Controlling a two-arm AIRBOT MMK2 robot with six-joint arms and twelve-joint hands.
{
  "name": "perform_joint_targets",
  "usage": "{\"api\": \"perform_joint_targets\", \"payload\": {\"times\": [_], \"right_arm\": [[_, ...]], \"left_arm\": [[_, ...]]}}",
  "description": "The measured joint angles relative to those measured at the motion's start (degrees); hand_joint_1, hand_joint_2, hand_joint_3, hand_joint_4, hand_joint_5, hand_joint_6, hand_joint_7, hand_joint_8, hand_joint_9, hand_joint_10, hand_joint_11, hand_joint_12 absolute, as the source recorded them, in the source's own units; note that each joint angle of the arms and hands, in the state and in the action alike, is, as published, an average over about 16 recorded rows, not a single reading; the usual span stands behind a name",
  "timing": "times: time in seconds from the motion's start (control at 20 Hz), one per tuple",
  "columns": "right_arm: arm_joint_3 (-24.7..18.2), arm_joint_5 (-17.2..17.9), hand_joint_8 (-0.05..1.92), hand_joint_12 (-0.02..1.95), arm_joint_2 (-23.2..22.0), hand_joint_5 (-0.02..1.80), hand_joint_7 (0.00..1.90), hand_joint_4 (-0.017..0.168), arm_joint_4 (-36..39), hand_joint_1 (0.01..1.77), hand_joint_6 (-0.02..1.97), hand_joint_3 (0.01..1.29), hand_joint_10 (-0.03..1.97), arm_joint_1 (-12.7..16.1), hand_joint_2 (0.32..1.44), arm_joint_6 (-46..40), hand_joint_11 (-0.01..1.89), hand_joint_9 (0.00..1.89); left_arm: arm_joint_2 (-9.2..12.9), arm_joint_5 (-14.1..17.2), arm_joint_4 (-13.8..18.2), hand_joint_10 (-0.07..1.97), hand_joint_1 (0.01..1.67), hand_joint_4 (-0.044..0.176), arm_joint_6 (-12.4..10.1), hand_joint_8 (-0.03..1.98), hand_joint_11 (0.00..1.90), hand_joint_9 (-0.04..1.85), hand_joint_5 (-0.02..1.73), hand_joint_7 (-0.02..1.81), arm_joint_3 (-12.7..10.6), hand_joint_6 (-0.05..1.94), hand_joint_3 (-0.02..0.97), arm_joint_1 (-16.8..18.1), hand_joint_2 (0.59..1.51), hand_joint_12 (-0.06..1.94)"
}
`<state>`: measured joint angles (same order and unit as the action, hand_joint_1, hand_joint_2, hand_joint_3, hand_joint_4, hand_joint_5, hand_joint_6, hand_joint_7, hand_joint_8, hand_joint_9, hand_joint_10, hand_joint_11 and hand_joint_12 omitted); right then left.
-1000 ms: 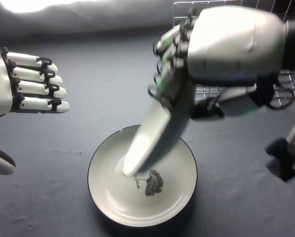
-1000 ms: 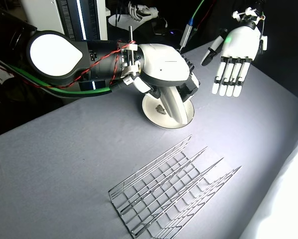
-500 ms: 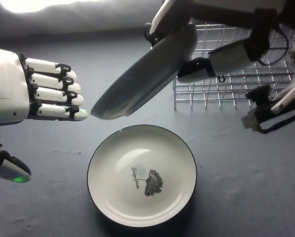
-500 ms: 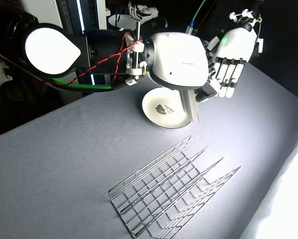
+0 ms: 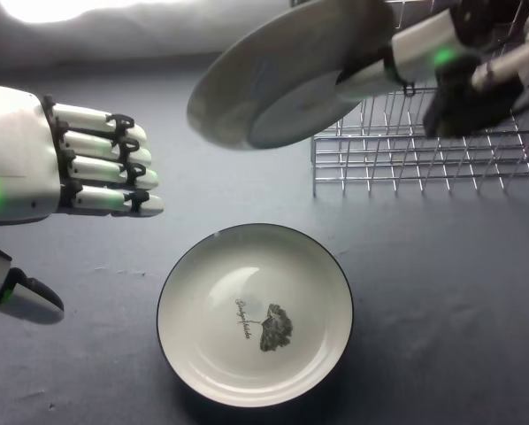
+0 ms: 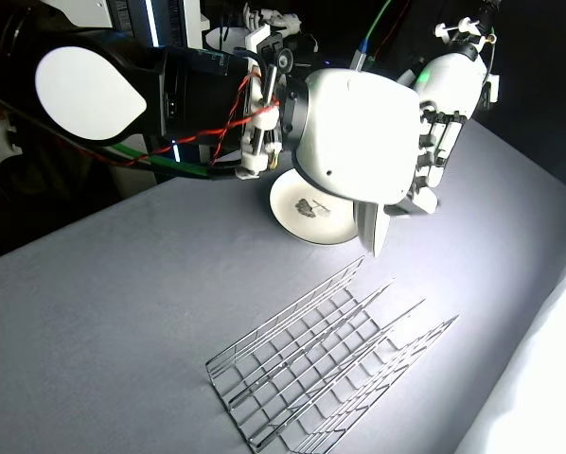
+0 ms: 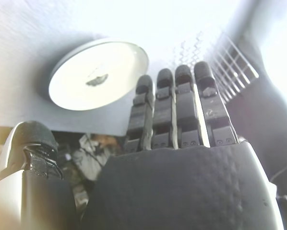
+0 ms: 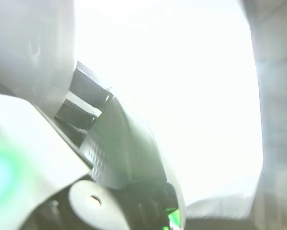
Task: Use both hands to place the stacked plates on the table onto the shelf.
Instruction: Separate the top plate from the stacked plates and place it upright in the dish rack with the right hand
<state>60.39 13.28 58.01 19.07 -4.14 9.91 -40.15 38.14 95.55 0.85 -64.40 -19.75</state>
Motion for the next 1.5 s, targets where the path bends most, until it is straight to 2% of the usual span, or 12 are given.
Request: {"api": "perform_joint_targets", "payload": {"times": [0.35,0.8,1.15,1.5], "right_arm": [[3.09,-4.06,0.62,1.31,0.7,1.01,1.13,-0.004,-4.08,1.35,0.81,0.01,1.12,3.02,0.96,0.03,0.63,0.97],[5.49,-6.34,0.6,1.31,0.06,1.02,1.14,-0.004,-5.59,1.35,0.79,0.01,1.11,5.34,0.96,0.05,0.62,0.97],[6.35,-7.53,0.59,1.31,-1.85,1.02,1.14,-0.004,-7.12,1.35,0.8,0.01,1.03,4.84,0.96,0.07,0.63,0.97],[7.27,-7.11,0.58,1.3,-3.65,1.02,1.14,-0.004,-8.35,1.35,0.81,0.01,1.03,2.52,0.96,0.07,0.63,0.97]], "left_arm": [[-0.35,0.13,0.02,0.01,0.02,0.0,-0.43,0.02,0.02,0.15,0.16,0.17,-0.04,0.01,0.012,0.38,1.105,0.36],[-0.47,0.28,0.06,0.01,0.02,0.0,-0.98,0.02,0.02,0.16,0.16,0.18,0.03,0.01,0.012,0.78,1.105,0.4],[-0.47,0.31,0.09,0.01,0.02,0.0,-1.41,0.02,0.02,0.15,0.16,0.17,0.07,0.01,0.012,0.84,1.105,0.39],[-0.47,0.3,0.11,0.01,0.02,0.0,-1.85,0.02,0.02,0.15,0.17,0.17,0.15,0.01,0.012,0.88,1.105,0.39]]}}
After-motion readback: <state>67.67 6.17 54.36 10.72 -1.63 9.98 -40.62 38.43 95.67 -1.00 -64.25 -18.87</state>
